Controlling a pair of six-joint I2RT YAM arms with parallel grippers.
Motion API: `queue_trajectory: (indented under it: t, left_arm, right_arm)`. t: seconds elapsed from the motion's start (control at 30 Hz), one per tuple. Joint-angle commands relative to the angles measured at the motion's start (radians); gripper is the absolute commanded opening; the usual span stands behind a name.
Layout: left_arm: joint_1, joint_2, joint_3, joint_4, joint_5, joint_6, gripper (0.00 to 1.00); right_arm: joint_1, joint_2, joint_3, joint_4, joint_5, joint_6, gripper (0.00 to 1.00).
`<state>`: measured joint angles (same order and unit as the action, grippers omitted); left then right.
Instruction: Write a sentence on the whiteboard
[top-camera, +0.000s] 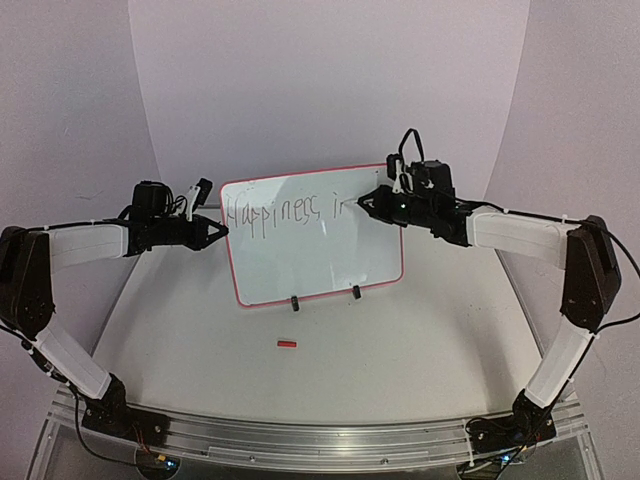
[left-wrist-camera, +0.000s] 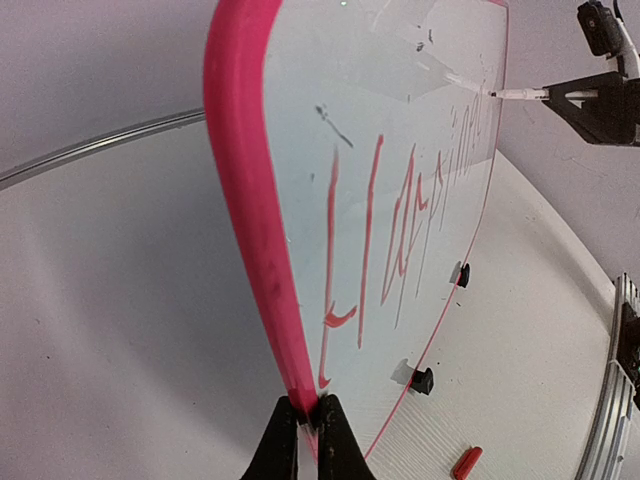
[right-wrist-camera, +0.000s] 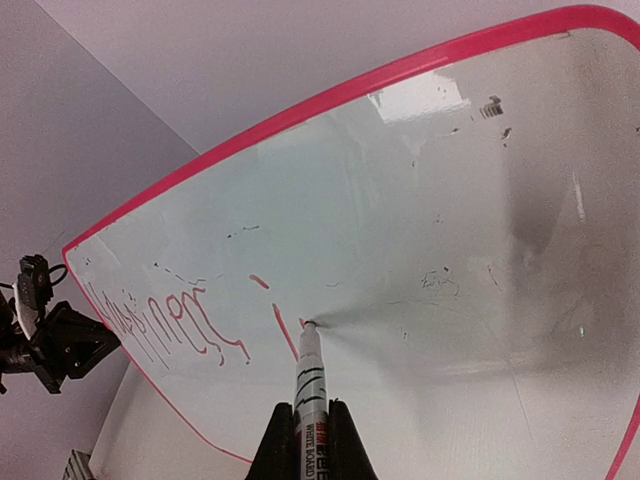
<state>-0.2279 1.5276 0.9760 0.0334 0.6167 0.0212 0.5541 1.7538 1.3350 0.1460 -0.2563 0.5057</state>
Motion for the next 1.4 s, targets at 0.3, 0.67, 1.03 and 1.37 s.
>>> queue_trajectory:
  t: [0.3,0.67,1.03,1.37]
  left_arm:
    - [-0.002,-0.004,0.022,-0.013,-0.047,0.057,0.0]
    - [-0.001,-0.006,0.023,-0.013,-0.046,0.057,0.0]
    - [-0.002,-0.006,0.021,-0.012,-0.044,0.056,0.0]
    - [-0.002,-0.013,0.02,-0.01,-0.043,0.053,0.0]
  right_arm:
    - [-0.017,-0.075,-0.037,0.052,0.098,0.01,0.0]
    - [-0.017,-0.076,-0.094,0.045,0.065,0.034,0.0]
    - [-0.017,-0.099,-0.132,0.029,0.063,0.043,0.0]
    - [-0.017,-0.139,-0.136,0.027,-0.002,0.035,0.0]
